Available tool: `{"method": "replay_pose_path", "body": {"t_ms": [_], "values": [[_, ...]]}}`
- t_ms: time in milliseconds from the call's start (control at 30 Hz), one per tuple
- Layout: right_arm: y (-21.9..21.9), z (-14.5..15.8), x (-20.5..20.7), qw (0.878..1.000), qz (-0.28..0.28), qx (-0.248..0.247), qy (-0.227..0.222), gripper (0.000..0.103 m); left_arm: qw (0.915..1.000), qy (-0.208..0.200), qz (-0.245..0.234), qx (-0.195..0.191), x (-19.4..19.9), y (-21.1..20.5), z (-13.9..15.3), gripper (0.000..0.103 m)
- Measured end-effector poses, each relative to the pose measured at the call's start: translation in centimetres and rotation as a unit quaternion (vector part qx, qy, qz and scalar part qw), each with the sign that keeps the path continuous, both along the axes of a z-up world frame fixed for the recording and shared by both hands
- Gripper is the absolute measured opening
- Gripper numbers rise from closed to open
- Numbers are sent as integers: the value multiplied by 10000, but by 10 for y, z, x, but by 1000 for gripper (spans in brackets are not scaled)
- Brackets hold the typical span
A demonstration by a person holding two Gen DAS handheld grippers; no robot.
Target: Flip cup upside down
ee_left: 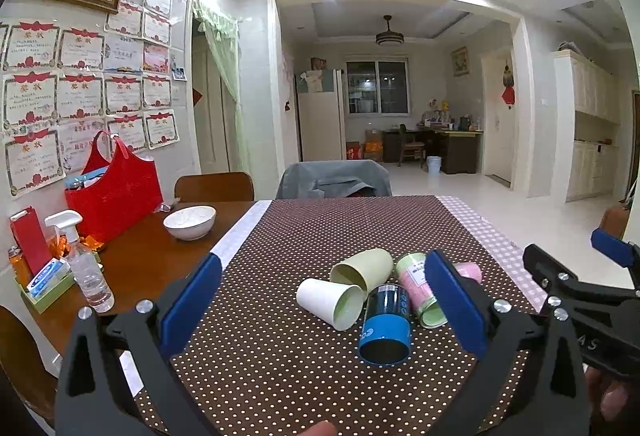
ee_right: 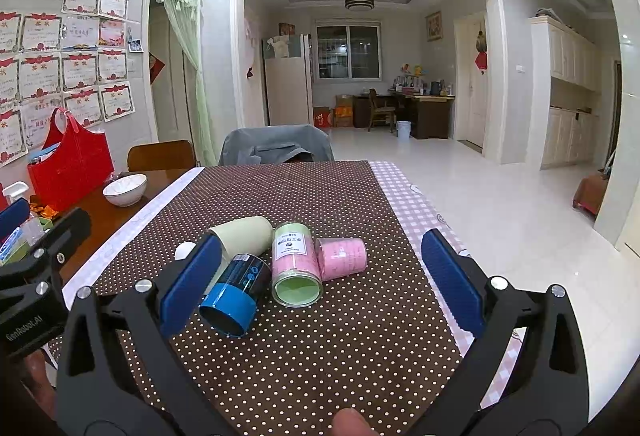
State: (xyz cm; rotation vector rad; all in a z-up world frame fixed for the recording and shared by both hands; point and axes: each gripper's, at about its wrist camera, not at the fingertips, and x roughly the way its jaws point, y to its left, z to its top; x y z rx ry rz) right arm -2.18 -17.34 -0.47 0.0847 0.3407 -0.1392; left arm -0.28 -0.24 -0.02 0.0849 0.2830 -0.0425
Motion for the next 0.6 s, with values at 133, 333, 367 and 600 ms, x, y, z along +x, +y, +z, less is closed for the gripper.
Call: {"method": "replay_pose_path", "body": {"t_ms": [133, 333, 367, 600], "values": [[0, 0, 0, 10000, -9, -33, 29, 98, 10000, 41, -13, -17, 1, 0, -1, 99], [1, 1, 0, 10000, -7, -40, 18, 98, 10000, 58, -56, 23, 2, -3, -3, 99], [2, 1, 1, 10000, -4, -42, 21, 98, 10000, 56, -50, 22, 2, -3, -3, 99], [1, 2, 1, 10000, -23, -36, 20, 98, 9999, 72, -80, 39, 2, -4, -3, 99]]}}
